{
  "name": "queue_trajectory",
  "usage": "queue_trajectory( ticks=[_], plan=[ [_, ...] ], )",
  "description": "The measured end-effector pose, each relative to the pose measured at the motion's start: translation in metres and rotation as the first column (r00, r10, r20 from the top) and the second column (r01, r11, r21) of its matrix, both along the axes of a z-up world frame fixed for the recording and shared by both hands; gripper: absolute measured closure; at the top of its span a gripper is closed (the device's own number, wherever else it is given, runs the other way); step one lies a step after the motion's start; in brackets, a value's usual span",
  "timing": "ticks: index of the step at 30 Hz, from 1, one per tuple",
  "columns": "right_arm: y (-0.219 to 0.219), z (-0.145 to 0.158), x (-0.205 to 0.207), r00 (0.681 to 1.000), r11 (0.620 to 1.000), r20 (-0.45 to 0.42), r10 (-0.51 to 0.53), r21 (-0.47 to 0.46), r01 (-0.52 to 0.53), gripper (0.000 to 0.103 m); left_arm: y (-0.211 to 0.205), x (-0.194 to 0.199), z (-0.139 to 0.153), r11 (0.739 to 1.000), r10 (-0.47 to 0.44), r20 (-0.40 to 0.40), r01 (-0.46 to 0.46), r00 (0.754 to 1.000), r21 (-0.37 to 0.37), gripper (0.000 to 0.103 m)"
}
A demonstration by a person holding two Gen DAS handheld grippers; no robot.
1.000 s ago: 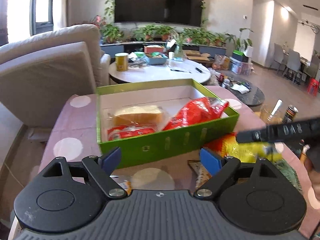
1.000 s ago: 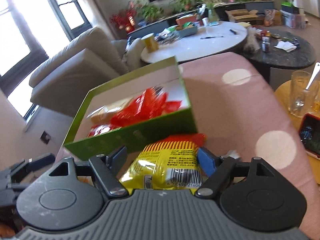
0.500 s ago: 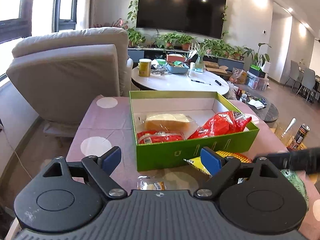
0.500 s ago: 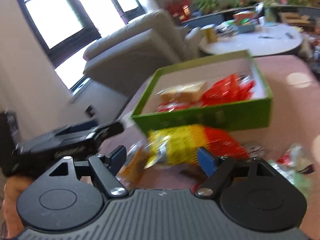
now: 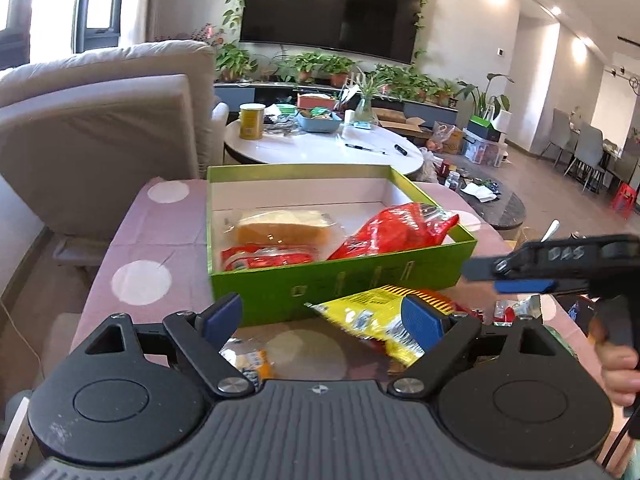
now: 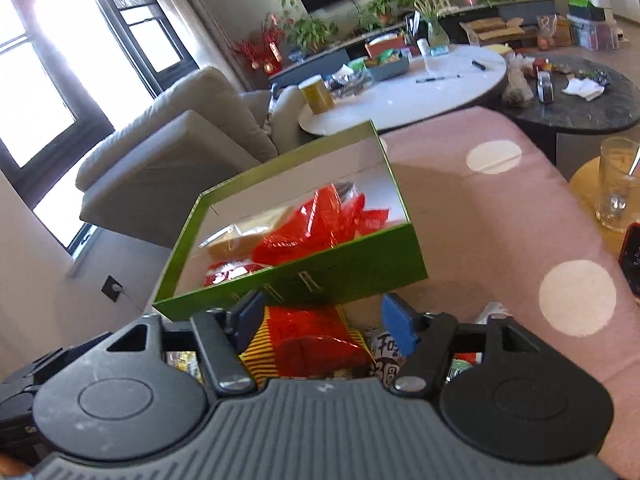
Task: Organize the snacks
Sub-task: 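Grasp the yellow-and-red snack bag with the right gripper and lift it, then carry the yellow-and-red bag with the right gripper over the green box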
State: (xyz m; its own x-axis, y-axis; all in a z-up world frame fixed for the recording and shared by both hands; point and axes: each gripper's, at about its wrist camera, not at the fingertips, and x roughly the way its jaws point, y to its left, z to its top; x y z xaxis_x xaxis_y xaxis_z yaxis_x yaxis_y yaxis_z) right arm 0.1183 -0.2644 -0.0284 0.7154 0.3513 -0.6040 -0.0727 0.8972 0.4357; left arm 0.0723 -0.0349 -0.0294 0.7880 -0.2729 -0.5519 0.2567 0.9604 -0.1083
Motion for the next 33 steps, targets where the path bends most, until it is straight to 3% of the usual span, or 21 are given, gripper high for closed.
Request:
queue_trajectory(
  ticks=[5,13,20,33],
  plan=[
    [0.011,-0.015,0.006,0.998,0.997,-0.047,0.047,-0.061,-0.05,0.038,-0.011,0.0,-0.007,0.999,-0.029,-0.01,0.03,1.0,0.036,0.018],
    [0.039,-0.027,-0.005,0.98,0.977,-0.076,0.184,-0.099,-0.191,0.038,0.002,0.0,-0.015,0.999,0.022,-0.044,-0.021,0.999,0.028,0.018],
    [0.027,-0.023,-0.003,0.983,0.985,-0.081,0.167,-0.026,-0.17,0.038,0.007,0.002,-0.015,0.999,0.036,-0.051,-0.035,0.998,0.019,0.018],
    [0.018,-0.017,0.0,0.991,0.992,-0.057,0.125,0.028,-0.123,0.036,-0.01,0.004,-0.026,0.998,-0.03,-0.093,0.035,0.995,0.057,0.018]
  ],
)
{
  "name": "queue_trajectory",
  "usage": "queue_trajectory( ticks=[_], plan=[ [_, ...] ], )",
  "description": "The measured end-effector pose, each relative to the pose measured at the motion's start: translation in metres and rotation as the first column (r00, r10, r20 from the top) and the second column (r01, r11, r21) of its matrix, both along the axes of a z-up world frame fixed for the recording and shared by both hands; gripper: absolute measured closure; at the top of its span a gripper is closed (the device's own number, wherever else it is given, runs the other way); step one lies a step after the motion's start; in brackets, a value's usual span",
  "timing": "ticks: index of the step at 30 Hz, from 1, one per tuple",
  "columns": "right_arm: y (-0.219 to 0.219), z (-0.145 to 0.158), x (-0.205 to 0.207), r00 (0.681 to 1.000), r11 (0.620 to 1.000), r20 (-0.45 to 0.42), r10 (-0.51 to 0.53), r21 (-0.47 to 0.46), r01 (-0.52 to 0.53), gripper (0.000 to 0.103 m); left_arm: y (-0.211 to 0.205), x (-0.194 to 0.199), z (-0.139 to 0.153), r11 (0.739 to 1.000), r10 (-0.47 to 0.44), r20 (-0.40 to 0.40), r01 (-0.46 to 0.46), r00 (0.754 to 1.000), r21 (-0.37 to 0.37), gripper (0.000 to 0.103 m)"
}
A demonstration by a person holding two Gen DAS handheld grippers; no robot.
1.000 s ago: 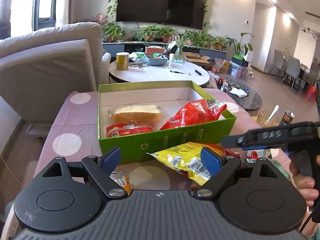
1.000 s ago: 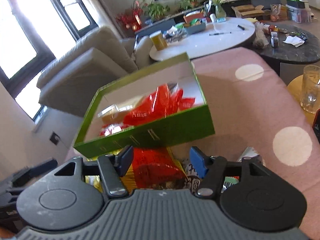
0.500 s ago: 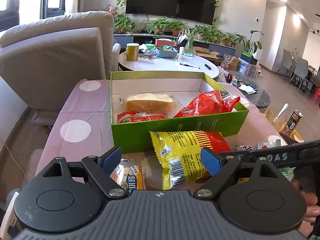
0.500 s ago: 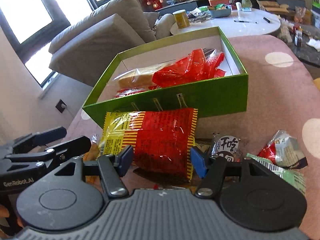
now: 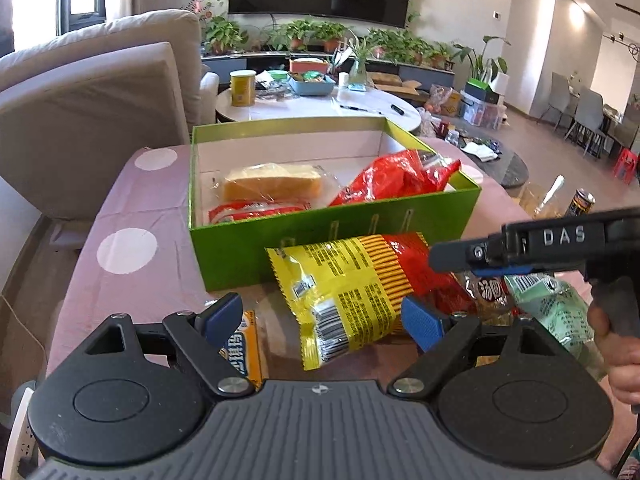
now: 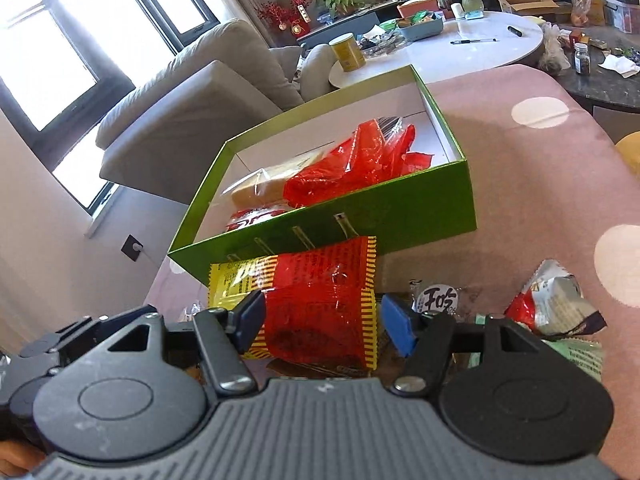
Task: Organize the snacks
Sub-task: 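Carry the yellow-and-red bag with the right gripper over the green box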
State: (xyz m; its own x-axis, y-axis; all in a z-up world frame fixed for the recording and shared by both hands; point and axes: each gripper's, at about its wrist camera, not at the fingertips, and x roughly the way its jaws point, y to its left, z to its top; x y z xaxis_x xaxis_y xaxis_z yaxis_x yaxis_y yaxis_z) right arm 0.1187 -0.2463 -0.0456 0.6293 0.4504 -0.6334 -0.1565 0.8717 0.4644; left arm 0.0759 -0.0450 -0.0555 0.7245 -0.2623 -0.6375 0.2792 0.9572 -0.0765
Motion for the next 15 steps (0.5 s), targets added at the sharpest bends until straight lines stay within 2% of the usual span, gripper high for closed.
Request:
queue_trajectory(
  ticks=[9,15],
  plan=[
    [-0.002,0.004,0.008,1.0,1.0,0.022,0.012,0.006,-0.012,0.033,-0.005,0.006,-0.01,1.0,-0.027,-0.04,0.027,0.999,0.006,0.018],
    [0.006,-0.001,0.016,0.999,0.999,-0.002,0.054,0.006,-0.054,0.029,-0.005,0.017,-0.015,0.999,-0.03,-0.063,0.029,0.998,-0.015,0.018]
  ],
)
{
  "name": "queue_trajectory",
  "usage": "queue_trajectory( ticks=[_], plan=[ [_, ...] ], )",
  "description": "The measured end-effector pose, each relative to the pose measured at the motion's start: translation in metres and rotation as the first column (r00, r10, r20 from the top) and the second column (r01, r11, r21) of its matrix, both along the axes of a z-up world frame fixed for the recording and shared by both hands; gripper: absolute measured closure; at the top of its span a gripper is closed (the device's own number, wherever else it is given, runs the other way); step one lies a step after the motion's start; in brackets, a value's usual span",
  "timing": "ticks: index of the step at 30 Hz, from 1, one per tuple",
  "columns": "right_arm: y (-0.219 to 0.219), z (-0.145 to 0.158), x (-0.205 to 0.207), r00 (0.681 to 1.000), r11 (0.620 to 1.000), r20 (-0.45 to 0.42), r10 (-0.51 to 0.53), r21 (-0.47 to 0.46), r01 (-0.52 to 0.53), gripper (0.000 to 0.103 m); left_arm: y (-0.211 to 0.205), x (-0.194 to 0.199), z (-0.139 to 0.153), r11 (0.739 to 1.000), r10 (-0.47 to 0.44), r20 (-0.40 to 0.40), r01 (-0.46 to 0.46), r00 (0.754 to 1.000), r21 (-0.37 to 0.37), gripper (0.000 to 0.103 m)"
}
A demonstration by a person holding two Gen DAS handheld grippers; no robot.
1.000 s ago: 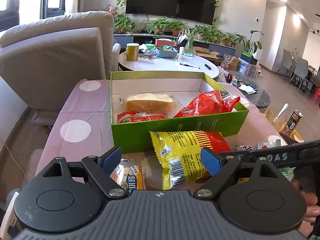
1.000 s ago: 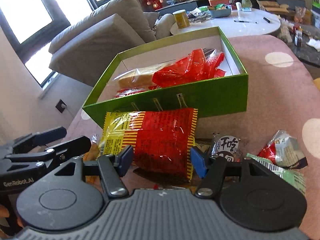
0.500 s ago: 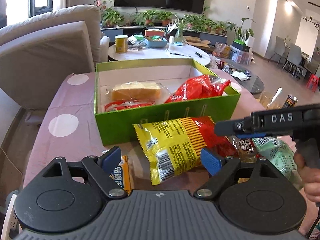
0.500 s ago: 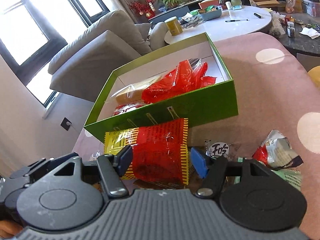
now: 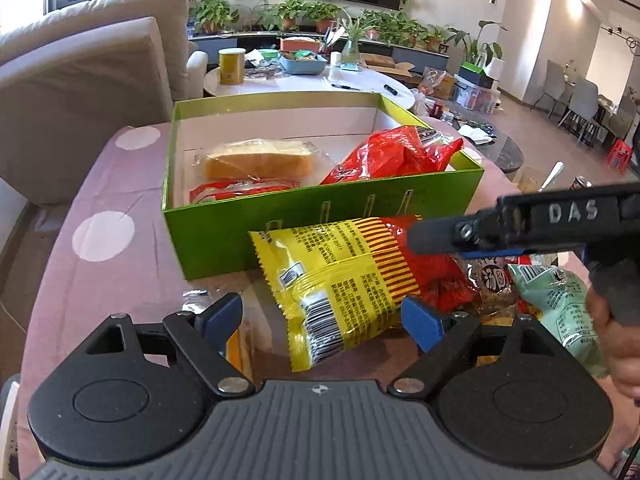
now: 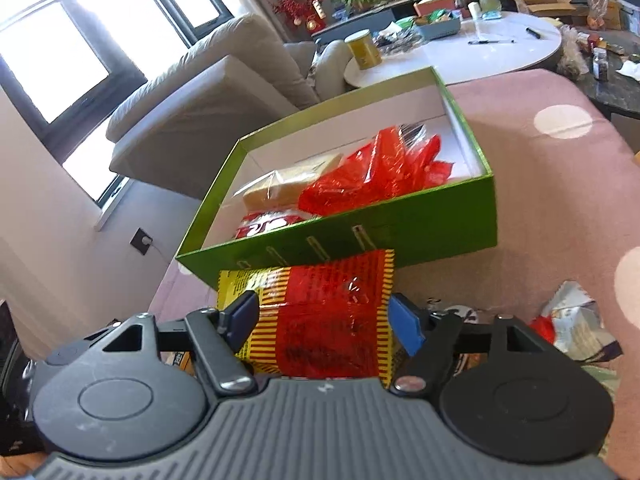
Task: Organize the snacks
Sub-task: 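Carry the yellow-and-red bag with the right gripper over the green box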
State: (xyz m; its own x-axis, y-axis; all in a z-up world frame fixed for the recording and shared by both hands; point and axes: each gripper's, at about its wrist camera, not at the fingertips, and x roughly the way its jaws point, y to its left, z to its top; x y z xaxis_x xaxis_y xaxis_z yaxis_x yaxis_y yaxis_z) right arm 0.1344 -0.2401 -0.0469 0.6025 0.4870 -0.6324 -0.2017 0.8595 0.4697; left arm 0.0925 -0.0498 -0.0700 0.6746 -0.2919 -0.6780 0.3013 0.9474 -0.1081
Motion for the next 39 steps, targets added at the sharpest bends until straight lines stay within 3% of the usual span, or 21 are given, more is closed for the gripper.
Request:
queue_trajectory(
  ticks=[7,10,13,28,39],
  plan=[
    [0.006,-0.009,0.007,0.999,1.0,-0.04,0.018,-0.013,-0.018,0.025,-0.006,0.01,-0.005,0.999,-0.037,-0.012,0.036,0.999,-0.015,0.018],
    [0.009,-0.009,0.007,0.999,0.999,-0.037,0.025,-0.022,-0.026,0.024,-0.008,0.012,-0.006,0.998,-0.052,-0.009,0.051,0.999,-0.019,0.023],
    [0.013,-0.01,0.007,0.998,0.998,-0.042,0.051,-0.034,-0.052,0.037,-0.007,0.009,-0.004,0.998,-0.052,0.007,0.052,0.999,-0.03,0.025],
    [0.013,0.044,-0.041,0.992,1.0,0.126,0.029,0.005,-0.03,0.039,-0.003,-0.035,0.05,0.997,-0.063,0.192,0.072,0.979,-0.041,0.024],
    [0.016,0.061,-0.024,0.984,0.999,0.177,0.036,0.015,-0.04,0.039,-0.003,-0.014,0.07,0.998,-0.056,0.248,0.062,0.967,-0.018,0.024]
  ],
)
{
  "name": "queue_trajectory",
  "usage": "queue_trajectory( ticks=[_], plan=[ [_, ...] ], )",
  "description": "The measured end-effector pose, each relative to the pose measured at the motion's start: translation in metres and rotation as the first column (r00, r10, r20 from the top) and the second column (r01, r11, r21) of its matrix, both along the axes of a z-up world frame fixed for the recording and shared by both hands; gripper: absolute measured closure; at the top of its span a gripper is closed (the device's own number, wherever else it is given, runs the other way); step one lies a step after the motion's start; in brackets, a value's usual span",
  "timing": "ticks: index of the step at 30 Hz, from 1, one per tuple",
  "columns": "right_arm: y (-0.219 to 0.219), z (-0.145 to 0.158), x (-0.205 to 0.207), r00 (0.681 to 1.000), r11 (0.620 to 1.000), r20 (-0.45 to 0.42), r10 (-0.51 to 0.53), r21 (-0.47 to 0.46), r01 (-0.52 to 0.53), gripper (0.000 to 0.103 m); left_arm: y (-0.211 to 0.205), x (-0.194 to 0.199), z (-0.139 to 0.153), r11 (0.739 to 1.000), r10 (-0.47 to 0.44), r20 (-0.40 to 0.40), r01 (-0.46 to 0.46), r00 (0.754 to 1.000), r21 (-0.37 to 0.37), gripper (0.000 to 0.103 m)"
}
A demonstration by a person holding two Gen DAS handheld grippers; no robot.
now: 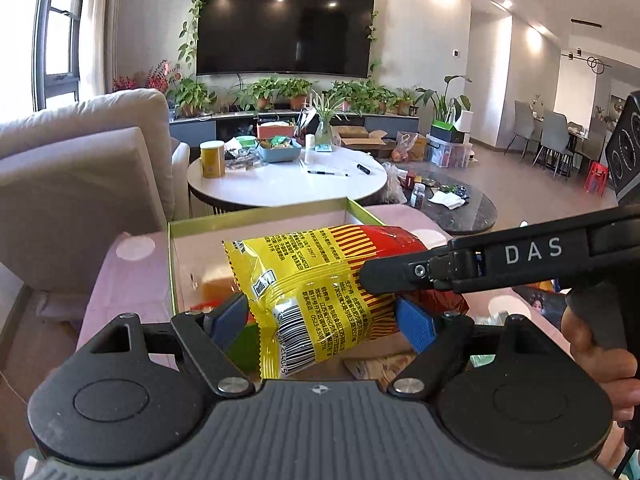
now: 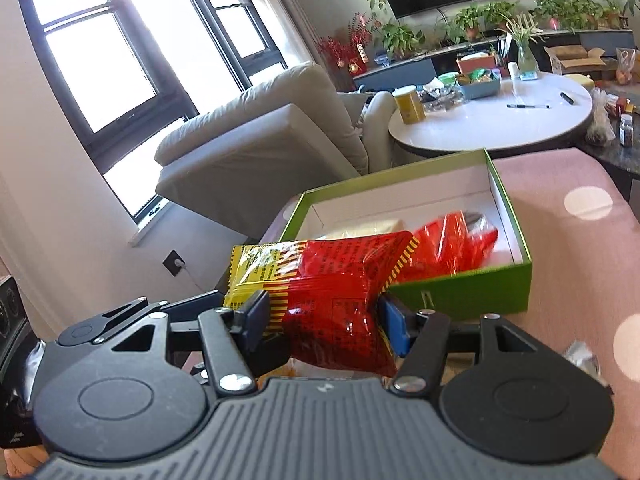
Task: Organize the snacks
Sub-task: 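Carry the yellow-and-red bag with the right gripper over the green box, then lower the bag into the green box and open the right gripper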
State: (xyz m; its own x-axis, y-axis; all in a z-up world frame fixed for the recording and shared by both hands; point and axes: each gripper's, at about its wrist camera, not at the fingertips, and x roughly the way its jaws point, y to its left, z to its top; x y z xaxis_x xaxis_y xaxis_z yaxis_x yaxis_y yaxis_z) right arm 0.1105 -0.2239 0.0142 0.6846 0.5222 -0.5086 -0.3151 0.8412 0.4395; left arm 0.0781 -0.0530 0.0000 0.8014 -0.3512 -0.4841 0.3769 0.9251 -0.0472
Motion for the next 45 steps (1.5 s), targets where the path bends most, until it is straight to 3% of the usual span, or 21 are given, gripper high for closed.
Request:
queue_trajectory(
  ticks=[8,14,30,45],
  plan=[
    [0.003,0.019,0.032,0.999,1.0,0.047,-0.01,0.017,0.009,0.039,0.007,0.041,0.023,1.0,0.02,0.057,-0.02,0.998,-0.002,0.024],
    [0.005,0.025,0.066,0.998,0.999,0.058,-0.01,0.034,0.008,0.039,0.009,0.078,0.029,0.999,0.043,0.056,-0.042,0.998,-0.006,0.024],
    [0.023,-0.014,0.127,0.997,1.0,-0.075,0.005,-0.002,-0.005,0.038,0.02,0.141,-0.018,0.996,0.085,-0.072,-0.083,0.994,0.022,0.024],
    [0.03,-0.034,0.146,0.991,1.0,-0.127,-0.027,-0.012,0.026,0.034,0.026,0.155,-0.036,0.993,0.118,-0.116,-0.114,0.986,0.037,0.024]
  ],
)
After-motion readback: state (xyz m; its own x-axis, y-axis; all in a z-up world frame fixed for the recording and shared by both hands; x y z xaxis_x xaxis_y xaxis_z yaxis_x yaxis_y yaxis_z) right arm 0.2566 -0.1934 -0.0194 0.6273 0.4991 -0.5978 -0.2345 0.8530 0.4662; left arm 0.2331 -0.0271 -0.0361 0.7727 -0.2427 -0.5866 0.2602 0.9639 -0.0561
